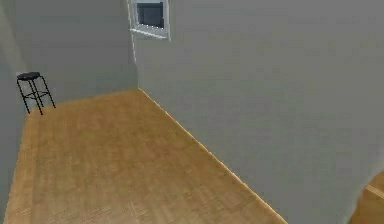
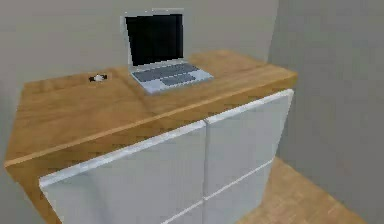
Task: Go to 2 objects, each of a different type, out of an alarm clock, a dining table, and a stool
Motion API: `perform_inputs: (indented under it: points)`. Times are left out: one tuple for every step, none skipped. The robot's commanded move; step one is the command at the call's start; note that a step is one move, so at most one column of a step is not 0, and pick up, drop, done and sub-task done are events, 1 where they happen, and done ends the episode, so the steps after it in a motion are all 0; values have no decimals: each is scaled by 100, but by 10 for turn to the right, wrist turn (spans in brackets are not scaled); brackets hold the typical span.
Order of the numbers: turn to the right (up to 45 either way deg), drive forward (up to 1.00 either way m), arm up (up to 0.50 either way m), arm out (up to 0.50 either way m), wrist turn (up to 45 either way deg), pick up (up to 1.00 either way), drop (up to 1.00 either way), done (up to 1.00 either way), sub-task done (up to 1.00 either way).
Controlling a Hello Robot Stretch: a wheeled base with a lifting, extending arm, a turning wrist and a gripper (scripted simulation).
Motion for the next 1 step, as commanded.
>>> perform_inputs:
  points:
    - [-360,0,0,0,0,0,0,0,0]
